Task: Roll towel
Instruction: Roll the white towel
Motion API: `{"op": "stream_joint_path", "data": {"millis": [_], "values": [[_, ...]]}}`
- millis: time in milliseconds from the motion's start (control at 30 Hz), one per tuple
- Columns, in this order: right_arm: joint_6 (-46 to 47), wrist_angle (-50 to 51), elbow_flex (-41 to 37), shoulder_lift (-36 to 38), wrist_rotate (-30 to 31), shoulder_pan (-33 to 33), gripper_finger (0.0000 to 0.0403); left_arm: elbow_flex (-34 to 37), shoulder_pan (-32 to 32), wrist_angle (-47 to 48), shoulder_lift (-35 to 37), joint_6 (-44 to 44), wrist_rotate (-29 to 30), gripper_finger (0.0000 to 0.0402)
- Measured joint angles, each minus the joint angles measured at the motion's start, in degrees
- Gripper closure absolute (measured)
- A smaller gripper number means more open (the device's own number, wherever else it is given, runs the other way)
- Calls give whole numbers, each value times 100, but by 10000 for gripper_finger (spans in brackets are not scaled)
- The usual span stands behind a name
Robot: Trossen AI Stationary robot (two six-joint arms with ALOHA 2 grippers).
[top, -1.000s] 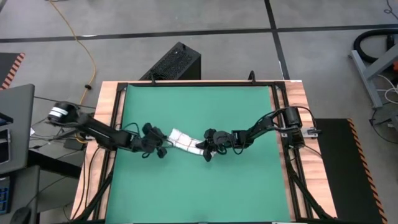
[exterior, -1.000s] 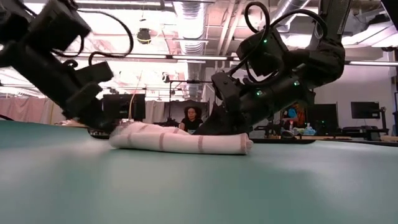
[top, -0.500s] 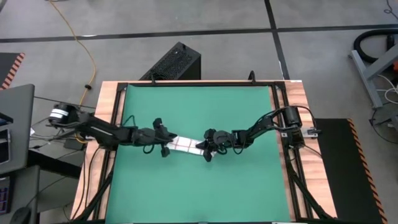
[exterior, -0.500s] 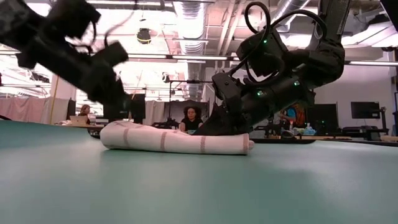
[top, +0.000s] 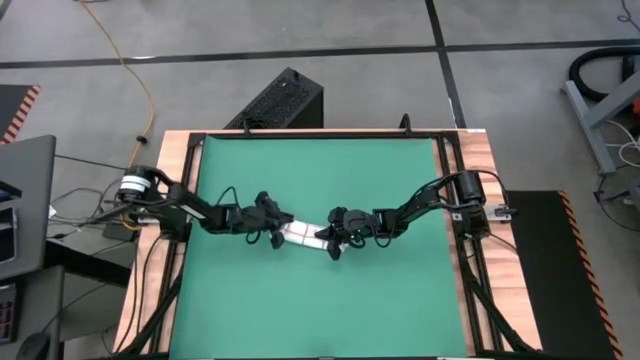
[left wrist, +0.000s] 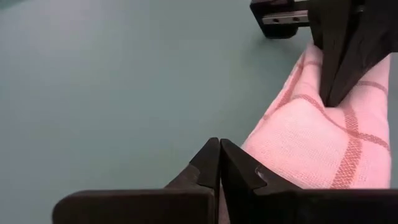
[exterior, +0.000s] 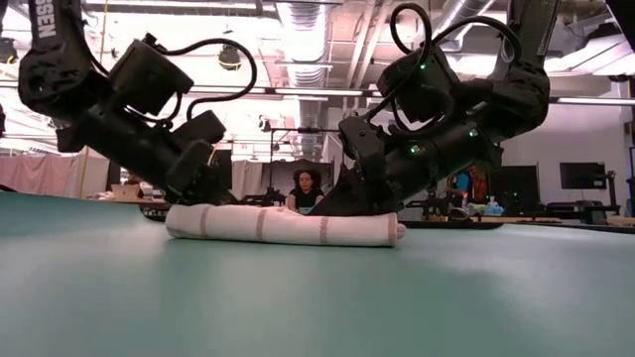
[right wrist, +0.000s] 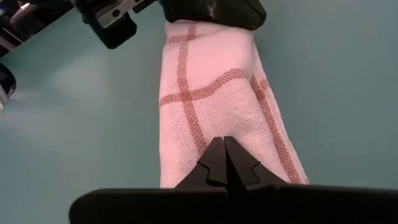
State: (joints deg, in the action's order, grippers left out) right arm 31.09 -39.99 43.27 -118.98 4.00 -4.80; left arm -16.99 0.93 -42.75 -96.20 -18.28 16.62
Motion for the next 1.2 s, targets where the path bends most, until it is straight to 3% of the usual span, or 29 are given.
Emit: {"op": "stream_joint_path", "data": {"millis": [300,600,833,1000,1200], "values": [[-129,-11,-15,0,12,4,398,13,610,365,187,-581,350,402],[-389,-490,-251,-4,-38,115,398,28,1361,566,254,-990,1239,401],[-438,-492,-254,-4,-73,127,398,35,1573,596,256,-1056,1602,401],[-459,-494,-256,-4,-114,131,398,70,1584,753,744,-897,1613,401],[-567,-604,-313,182,-306,152,396,73,1589,1418,2069,-652,1628,401]]}}
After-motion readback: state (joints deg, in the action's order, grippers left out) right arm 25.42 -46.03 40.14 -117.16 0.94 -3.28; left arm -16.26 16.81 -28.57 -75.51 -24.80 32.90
